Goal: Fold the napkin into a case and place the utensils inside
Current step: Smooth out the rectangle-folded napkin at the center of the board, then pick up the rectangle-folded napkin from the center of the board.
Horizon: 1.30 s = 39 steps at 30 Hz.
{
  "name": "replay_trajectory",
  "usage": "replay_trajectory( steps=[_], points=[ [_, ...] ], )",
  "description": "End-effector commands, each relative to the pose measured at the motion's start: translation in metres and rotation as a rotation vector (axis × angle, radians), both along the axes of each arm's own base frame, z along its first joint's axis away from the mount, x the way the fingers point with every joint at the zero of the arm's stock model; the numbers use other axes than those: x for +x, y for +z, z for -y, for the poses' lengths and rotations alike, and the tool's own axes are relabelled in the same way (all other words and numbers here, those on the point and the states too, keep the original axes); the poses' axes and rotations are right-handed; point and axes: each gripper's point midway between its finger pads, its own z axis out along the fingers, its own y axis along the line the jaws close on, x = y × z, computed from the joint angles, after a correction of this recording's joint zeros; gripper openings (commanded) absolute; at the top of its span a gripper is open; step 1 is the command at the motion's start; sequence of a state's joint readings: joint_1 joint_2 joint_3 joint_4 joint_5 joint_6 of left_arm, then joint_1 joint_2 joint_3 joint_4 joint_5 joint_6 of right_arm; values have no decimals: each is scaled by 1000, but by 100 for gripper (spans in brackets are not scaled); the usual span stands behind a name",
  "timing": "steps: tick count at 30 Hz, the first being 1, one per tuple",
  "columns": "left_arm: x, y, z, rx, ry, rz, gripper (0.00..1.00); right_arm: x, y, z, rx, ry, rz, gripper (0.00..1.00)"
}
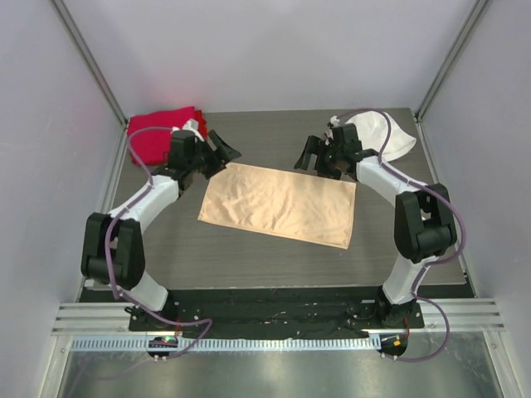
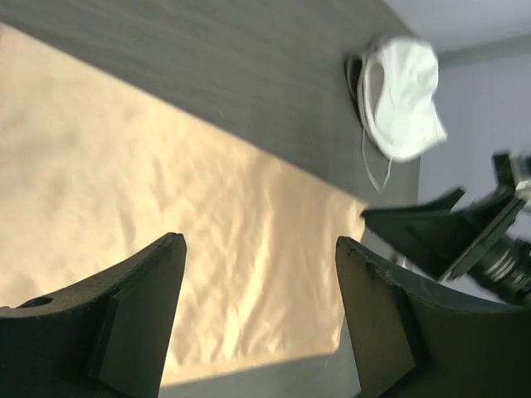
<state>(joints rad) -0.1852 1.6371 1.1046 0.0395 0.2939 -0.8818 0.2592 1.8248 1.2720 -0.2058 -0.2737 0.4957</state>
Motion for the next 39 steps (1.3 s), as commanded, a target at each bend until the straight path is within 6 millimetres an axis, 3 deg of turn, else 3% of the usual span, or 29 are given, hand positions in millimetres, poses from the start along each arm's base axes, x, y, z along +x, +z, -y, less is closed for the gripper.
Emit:
replay_trajectory(
  steps=[1, 2, 4, 5, 6, 8, 9, 10, 12, 13, 15, 19, 25, 31, 39],
  points=[
    [-73, -16, 43, 150, -160, -80, 75, -24, 28, 30, -134, -81, -10, 96],
    [-86, -7, 48, 163, -185, -58, 75, -29, 24, 38, -151, -100, -33, 93],
    [-113, -16, 59, 198, -228, -43, 72, -40, 21, 57, -208, -155, -73, 86],
    [-119, 1, 65, 179, -243, 26, 72, -50, 13, 69, -236, -181, -118, 86],
    [-135, -8, 74, 191, -286, 22, 71, -55, 11, 76, -244, -196, -129, 85],
    [-146, -1, 77, 223, -322, 55, 71, -69, 7, 94, -259, -229, -155, 84],
    [-154, -10, 69, 260, -319, 8, 71, -75, 7, 100, -263, -237, -164, 83],
    [-150, -7, 60, 295, -276, 10, 71, -79, 11, 110, -288, -269, -150, 82],
    [-157, -9, 53, 355, -306, -14, 71, -95, 1, 132, -326, -316, -202, 80],
    [-156, 5, 60, 340, -343, 9, 70, -101, 1, 139, -333, -332, -207, 78],
    [-160, 9, 64, 338, -385, 5, 70, -116, -12, 156, -369, -368, -257, 68],
    [-161, 21, 76, 268, -418, 42, 70, -126, -29, 155, -398, -351, -301, 63],
    [-164, 11, 84, 245, -452, 15, 70, -128, -57, 155, -490, -343, -339, 62],
    [-168, 5, 85, 233, -477, 21, 71, -129, -80, 144, -523, -324, -372, 45],
    [-169, 8, 83, 250, -480, 29, 82, -139, -106, 144, -551, -322, -414, 44]
  ],
)
